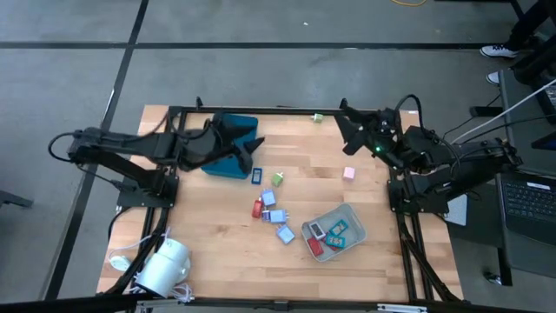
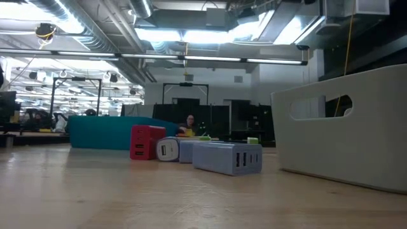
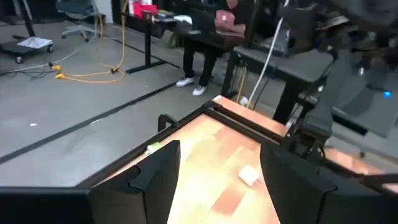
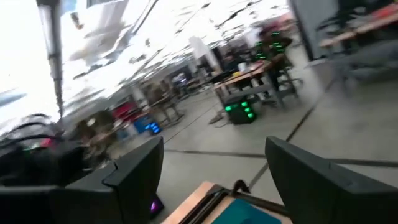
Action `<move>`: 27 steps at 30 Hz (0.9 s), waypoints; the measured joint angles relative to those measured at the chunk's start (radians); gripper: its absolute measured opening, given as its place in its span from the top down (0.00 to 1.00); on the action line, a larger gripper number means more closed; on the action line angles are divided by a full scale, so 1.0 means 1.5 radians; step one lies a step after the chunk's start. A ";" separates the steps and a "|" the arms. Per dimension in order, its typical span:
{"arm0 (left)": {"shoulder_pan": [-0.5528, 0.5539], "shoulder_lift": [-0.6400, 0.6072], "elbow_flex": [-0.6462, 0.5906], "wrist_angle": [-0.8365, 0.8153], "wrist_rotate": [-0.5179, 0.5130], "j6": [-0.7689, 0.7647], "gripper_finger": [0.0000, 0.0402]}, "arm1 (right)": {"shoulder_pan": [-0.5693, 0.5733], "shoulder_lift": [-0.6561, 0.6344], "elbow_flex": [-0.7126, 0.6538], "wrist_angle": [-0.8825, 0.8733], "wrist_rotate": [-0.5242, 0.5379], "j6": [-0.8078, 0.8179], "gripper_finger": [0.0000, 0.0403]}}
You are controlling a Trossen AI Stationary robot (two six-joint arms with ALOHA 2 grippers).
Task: Pick & Place Office items
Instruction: Put the blue digital clock into the gray bin
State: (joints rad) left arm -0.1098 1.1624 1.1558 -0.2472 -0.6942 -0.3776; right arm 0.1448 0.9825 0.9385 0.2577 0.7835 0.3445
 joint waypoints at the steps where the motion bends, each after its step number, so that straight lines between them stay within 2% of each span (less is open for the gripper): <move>1: 0.000 -0.014 -0.037 0.033 -0.004 -0.012 0.46 | 0.000 0.000 0.000 -0.001 -0.029 -0.012 0.29; 4: 0.012 -0.046 -0.132 0.106 -0.007 -0.055 0.46 | 0.000 0.004 0.000 0.013 -0.108 -0.022 0.29; 6: 0.018 -0.057 -0.182 0.135 -0.004 -0.086 0.46 | 0.000 0.006 0.000 0.013 -0.116 -0.028 0.29; 7: 0.021 -0.060 -0.202 0.146 -0.002 -0.102 0.46 | 0.000 0.006 0.000 0.014 -0.095 -0.028 0.29; 10: 0.024 -0.061 -0.253 0.163 -0.017 -0.153 0.46 | 0.000 0.006 0.000 -0.004 0.039 -0.022 0.29; 13: 0.022 -0.049 -0.297 0.191 -0.019 -0.199 0.46 | -0.001 0.006 -0.001 -0.009 0.111 -0.010 0.29; 16: 0.021 -0.036 -0.327 0.204 -0.009 -0.236 0.46 | 0.000 0.009 0.000 -0.012 0.122 -0.013 0.29; 20: 0.030 -0.007 -0.351 0.224 -0.004 -0.248 0.46 | -0.001 0.010 0.000 -0.034 0.176 0.024 0.29; 24: 0.051 0.030 -0.371 0.308 0.045 -0.261 0.46 | -0.002 0.013 -0.001 -0.065 0.175 0.049 0.29; 27: 0.050 0.070 -0.374 0.320 0.064 -0.330 0.46 | -0.011 0.013 -0.001 -0.092 0.138 0.060 0.29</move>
State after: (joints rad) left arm -0.0343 1.2678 0.5945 0.2324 -0.5981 -0.8720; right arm 0.1289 1.0023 0.9375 0.1203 0.9906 0.4339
